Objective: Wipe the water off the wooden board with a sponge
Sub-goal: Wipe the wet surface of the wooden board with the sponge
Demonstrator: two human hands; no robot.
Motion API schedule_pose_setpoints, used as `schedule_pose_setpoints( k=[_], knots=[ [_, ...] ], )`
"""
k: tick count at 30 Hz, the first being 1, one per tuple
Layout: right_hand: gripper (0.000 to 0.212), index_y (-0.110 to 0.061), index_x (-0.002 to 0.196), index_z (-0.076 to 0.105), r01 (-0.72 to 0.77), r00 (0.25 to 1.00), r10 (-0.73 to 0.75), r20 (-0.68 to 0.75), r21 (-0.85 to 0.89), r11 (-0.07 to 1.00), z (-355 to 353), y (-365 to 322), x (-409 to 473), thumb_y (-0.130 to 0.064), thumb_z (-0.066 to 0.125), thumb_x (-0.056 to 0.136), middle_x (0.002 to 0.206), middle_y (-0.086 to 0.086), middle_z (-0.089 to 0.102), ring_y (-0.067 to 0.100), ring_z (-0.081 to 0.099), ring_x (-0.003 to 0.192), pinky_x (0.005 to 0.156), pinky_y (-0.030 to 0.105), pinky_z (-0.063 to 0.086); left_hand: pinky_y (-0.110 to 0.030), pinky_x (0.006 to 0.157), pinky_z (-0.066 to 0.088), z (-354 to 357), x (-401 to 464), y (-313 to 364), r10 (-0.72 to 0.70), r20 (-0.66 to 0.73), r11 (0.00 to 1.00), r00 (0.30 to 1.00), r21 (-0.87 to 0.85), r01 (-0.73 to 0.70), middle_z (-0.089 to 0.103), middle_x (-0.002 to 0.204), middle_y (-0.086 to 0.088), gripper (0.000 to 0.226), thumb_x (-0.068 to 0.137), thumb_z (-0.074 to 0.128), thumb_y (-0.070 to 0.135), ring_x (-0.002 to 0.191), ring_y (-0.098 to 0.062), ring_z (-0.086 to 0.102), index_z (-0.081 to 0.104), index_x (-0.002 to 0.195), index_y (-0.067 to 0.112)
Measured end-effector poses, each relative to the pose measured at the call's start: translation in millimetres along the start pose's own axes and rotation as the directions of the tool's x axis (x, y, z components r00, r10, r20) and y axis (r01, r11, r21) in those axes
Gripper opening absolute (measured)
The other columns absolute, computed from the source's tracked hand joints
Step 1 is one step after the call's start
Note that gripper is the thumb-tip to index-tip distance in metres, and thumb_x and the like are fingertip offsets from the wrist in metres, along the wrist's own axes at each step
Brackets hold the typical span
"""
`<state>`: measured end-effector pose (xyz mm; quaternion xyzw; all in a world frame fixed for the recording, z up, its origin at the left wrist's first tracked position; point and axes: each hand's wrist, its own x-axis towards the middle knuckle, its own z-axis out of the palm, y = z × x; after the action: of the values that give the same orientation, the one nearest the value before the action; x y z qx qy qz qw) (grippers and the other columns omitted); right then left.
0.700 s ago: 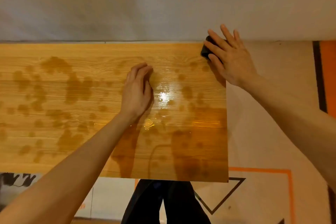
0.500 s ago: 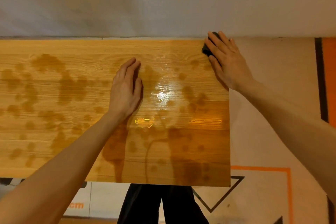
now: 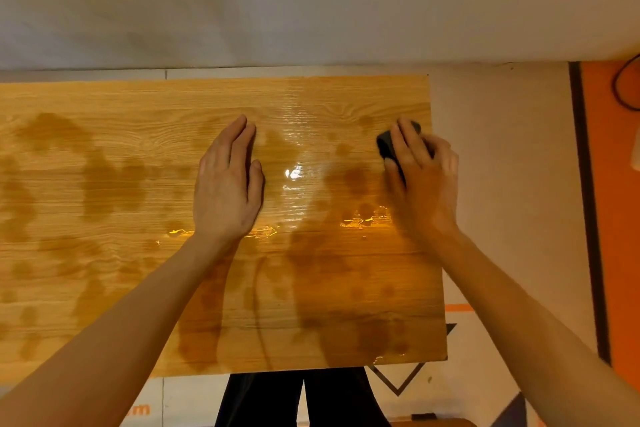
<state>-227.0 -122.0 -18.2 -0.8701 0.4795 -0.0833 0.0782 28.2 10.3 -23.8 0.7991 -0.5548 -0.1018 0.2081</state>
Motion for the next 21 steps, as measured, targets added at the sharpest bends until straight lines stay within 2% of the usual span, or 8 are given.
schedule_pose_setpoints(
  k=[3, 6, 10, 12, 14, 15, 18, 21],
  knots=[
    [0.049, -0.007, 0.150, 0.030, -0.003, 1.000, 0.003, 0.008, 0.109, 0.994, 9, -2, 54, -0.025, 0.035, 0.105, 0.158, 0.008, 0.027, 0.030, 0.018, 0.147, 0.121, 0.042, 0.011, -0.040, 0.119, 0.030, 1, 0, -1, 0.004, -0.010, 1.000, 1.000, -0.006, -0.004, 0.037, 0.160, -0.008, 0.050, 0.104, 0.043, 0.021, 0.147, -0.026, 0.037, 0.041, 0.152, 0.007],
    [0.050, -0.005, 0.153, 0.018, -0.118, 0.993, 0.113, 0.038, 0.182, 0.976, 15, -16, 89, -0.022, 0.024, 0.106, 0.162, 0.010, 0.012, 0.028, 0.006, 0.150, 0.123, 0.045, 0.005, -0.041, 0.119, 0.030, 3, -2, -3, 0.007, -0.011, 1.000, 1.000, -0.007, -0.007, 0.037, 0.161, -0.008, 0.050, 0.104, 0.043, 0.021, 0.147, -0.026, 0.037, 0.041, 0.152, 0.007],
    [0.051, -0.002, 0.151, 0.025, -0.094, 0.995, 0.096, 0.004, 0.231, 0.968, 14, -37, 39, -0.017, 0.029, 0.102, 0.159, 0.015, 0.020, 0.030, 0.014, 0.149, 0.122, 0.045, 0.011, -0.044, 0.118, 0.033, 4, -1, -5, 0.009, -0.017, 1.000, 1.000, -0.008, -0.009, 0.038, 0.160, -0.010, 0.050, 0.104, 0.046, 0.019, 0.145, -0.028, 0.039, 0.042, 0.151, 0.006],
    [0.050, -0.005, 0.150, 0.030, -0.055, 0.998, 0.043, 0.047, 0.293, 0.955, 8, -45, -9, -0.018, 0.032, 0.101, 0.159, 0.014, 0.024, 0.028, 0.017, 0.148, 0.120, 0.048, 0.018, -0.044, 0.117, 0.034, 4, -1, -5, 0.015, -0.020, 1.000, 1.000, -0.005, -0.015, 0.038, 0.159, -0.010, 0.049, 0.104, 0.046, 0.018, 0.145, -0.028, 0.039, 0.042, 0.151, 0.005],
    [0.047, -0.011, 0.147, 0.034, -0.038, 0.999, 0.035, 0.015, 0.384, 0.923, 4, -48, -33, -0.019, 0.035, 0.102, 0.158, 0.010, 0.026, 0.029, 0.019, 0.148, 0.116, 0.054, 0.025, -0.043, 0.118, 0.033, 4, 0, -5, 0.015, -0.016, 1.000, 1.000, 0.001, -0.015, 0.039, 0.159, -0.010, 0.050, 0.104, 0.045, 0.020, 0.146, -0.027, 0.038, 0.042, 0.151, 0.005],
    [0.045, -0.012, 0.146, 0.038, -0.032, 0.999, 0.032, 0.006, 0.386, 0.922, 5, -47, -29, -0.018, 0.038, 0.102, 0.157, 0.009, 0.028, 0.029, 0.021, 0.147, 0.115, 0.055, 0.027, -0.042, 0.118, 0.032, 4, 0, -5, 0.011, -0.015, 1.000, 1.000, 0.005, -0.011, 0.039, 0.160, -0.010, 0.050, 0.104, 0.044, 0.020, 0.146, -0.027, 0.038, 0.042, 0.151, 0.005],
    [0.047, -0.011, 0.147, 0.038, -0.043, 0.999, 0.038, 0.022, 0.227, 0.973, 16, -48, 27, -0.012, 0.045, 0.100, 0.156, 0.012, 0.031, 0.031, 0.023, 0.146, 0.117, 0.054, 0.025, -0.043, 0.119, 0.032, 3, 2, -4, 0.006, -0.014, 1.000, 1.000, 0.010, -0.006, 0.039, 0.160, -0.010, 0.050, 0.103, 0.043, 0.021, 0.146, -0.027, 0.038, 0.042, 0.151, 0.005],
    [0.046, -0.014, 0.150, 0.034, -0.140, 0.990, 0.144, 0.000, 0.245, 0.959, 25, -59, 77, -0.023, 0.033, 0.104, 0.159, 0.008, 0.025, 0.028, 0.016, 0.149, 0.121, 0.048, 0.013, -0.043, 0.119, 0.032, 2, 2, -4, 0.016, -0.024, 1.000, 1.000, 0.013, -0.016, 0.039, 0.159, -0.011, 0.050, 0.103, 0.044, 0.020, 0.146, -0.027, 0.037, 0.043, 0.150, 0.005]
  ],
)
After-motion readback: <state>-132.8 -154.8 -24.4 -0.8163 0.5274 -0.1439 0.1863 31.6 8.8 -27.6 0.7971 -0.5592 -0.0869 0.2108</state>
